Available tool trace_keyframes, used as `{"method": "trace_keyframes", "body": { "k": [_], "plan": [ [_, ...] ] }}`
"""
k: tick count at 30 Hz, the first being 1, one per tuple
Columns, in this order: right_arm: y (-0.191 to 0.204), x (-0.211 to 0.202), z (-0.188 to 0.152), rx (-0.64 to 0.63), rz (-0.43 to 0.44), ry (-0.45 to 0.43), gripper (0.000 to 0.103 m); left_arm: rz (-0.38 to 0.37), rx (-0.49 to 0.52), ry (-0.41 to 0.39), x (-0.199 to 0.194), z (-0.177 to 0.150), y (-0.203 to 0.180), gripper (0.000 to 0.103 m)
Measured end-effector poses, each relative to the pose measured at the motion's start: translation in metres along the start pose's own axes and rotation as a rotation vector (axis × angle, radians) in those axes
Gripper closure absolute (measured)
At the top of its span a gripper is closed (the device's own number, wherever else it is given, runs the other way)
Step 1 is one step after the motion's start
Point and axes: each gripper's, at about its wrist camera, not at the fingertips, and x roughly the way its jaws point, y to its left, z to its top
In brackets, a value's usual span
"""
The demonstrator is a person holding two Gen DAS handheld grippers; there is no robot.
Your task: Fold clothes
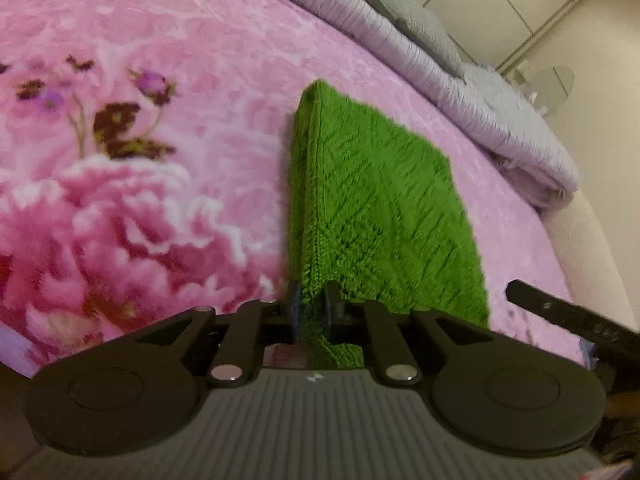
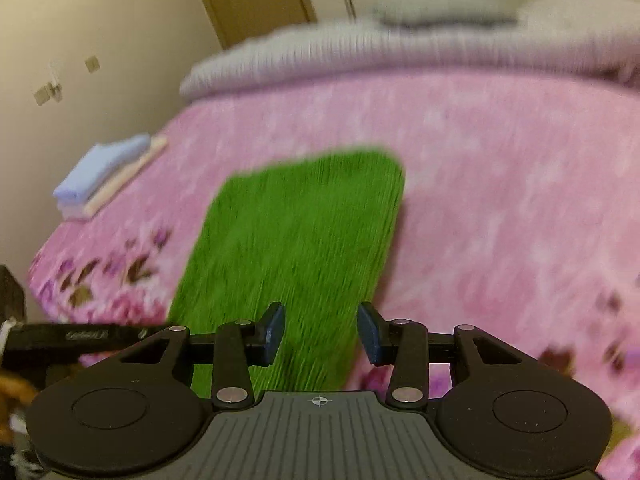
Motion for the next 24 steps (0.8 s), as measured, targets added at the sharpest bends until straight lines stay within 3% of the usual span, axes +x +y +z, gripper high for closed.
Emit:
{"method": "trace_keyframes", "body": {
  "k": [6, 9, 12, 15, 17, 21, 24],
  "plan": [
    [-0.005, 0.014, -0.009, 0.076, 0.043, -0.034, 0.061, 0.01, 0.172, -0.111, -0.025, 0.006, -0.042, 0.097],
    [-0.001, 0.015, -0.006, 0.068, 0.055, -0.063, 0.061, 0.006, 0.198, -0.092, -0.014, 0.006, -0.048, 0.096],
    [0.008, 0.02, 0.002, 0.025, 0.043, -0.084, 0.061, 0.049, 0.203, -0.038, 0.006, 0.001, -0.045, 0.096],
    [0.011, 0.041, -0.003, 0.006, 0.018, -0.013, 0.071, 0.08, 0.209, -0.026, 0.017, -0.004, -0.04, 0.093],
    [0.015, 0.059, -0.012, -0.024, 0.012, 0.051, 0.072, 0.1, 0.213, -0.018, 0.024, -0.008, -0.036, 0.092],
    [0.029, 0.069, -0.018, -0.183, -0.017, 0.065, 0.071, 0.117, 0.228, -0.012, 0.023, -0.009, -0.033, 0.092],
    [0.018, 0.064, -0.013, -0.156, 0.025, 0.074, 0.07, 0.102, 0.232, -0.028, 0.008, -0.009, -0.038, 0.095]
  ]
}}
